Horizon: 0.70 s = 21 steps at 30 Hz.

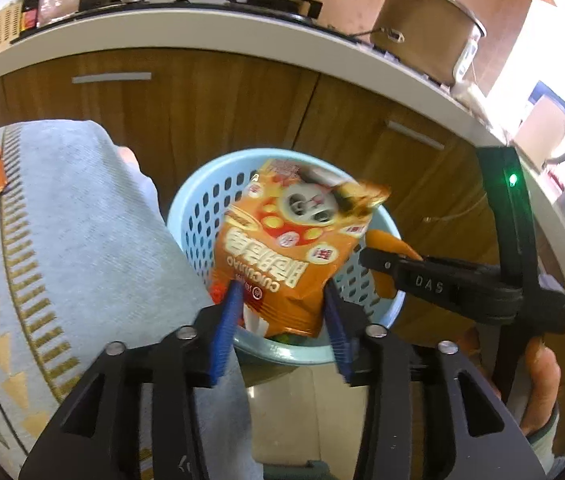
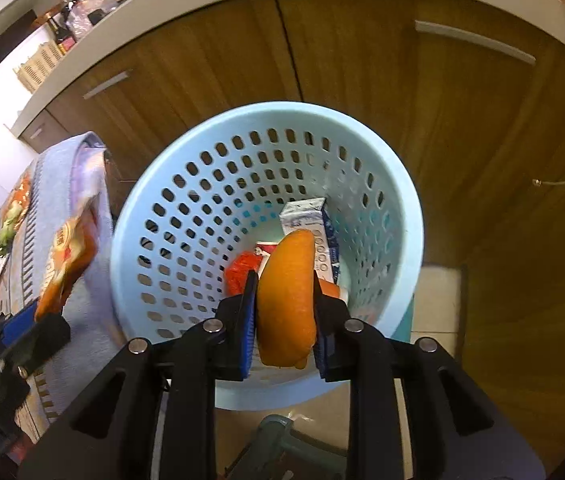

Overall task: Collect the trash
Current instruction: 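Carry the wrapper and bread roll over the blue basket and release both, then move both tools back over the table toward the remaining items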

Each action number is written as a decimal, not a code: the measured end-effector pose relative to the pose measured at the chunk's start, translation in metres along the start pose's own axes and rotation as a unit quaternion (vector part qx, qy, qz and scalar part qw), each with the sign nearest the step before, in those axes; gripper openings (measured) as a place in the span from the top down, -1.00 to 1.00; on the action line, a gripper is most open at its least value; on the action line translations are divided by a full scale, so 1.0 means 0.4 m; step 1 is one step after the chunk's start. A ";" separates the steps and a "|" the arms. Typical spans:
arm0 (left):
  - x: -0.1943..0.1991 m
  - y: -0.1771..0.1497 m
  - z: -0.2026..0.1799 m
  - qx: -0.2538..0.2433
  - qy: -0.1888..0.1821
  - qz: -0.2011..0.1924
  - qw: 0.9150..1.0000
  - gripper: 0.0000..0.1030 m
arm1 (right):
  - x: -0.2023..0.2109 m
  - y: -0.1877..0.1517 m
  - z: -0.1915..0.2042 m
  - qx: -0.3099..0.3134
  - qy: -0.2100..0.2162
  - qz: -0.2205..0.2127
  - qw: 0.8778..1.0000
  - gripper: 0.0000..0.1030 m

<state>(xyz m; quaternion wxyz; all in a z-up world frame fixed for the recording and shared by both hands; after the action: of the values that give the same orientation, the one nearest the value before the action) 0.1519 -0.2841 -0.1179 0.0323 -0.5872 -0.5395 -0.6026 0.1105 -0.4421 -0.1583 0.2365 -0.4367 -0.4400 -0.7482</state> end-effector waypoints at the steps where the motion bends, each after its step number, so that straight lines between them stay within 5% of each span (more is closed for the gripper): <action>1: -0.004 -0.002 -0.004 -0.002 0.000 0.002 1.000 0.21 | -0.001 -0.002 -0.002 -0.003 0.000 0.000 1.000 0.56; 4: -0.007 -0.007 0.003 0.000 0.003 0.005 1.000 0.16 | -0.004 0.000 -0.024 -0.010 -0.007 0.001 1.000 0.45; 8: -0.006 -0.013 0.019 0.009 0.005 0.003 1.000 0.11 | 0.008 0.016 -0.033 -0.016 -0.009 -0.012 1.000 0.06; 21: 0.095 -0.022 0.104 0.044 0.015 -0.036 0.998 0.10 | 0.059 0.034 0.066 0.023 0.006 -0.042 0.999 0.06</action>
<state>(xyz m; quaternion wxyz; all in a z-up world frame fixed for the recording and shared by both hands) 0.1620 -0.2292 -0.1063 0.0447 -0.5565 -0.5858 -0.5875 0.1204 -0.4253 -0.1259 0.2171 -0.4082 -0.4736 -0.7496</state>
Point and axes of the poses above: each gripper's, at about its wrist camera, not at the fingertips, and x roughly against the way its jaws point, z to its left, y to its top, the point moved 7 cm from there along -x, roughly the way its jaws point, and after that the axes turned 1 degree about -y, right-handed, at the moved point
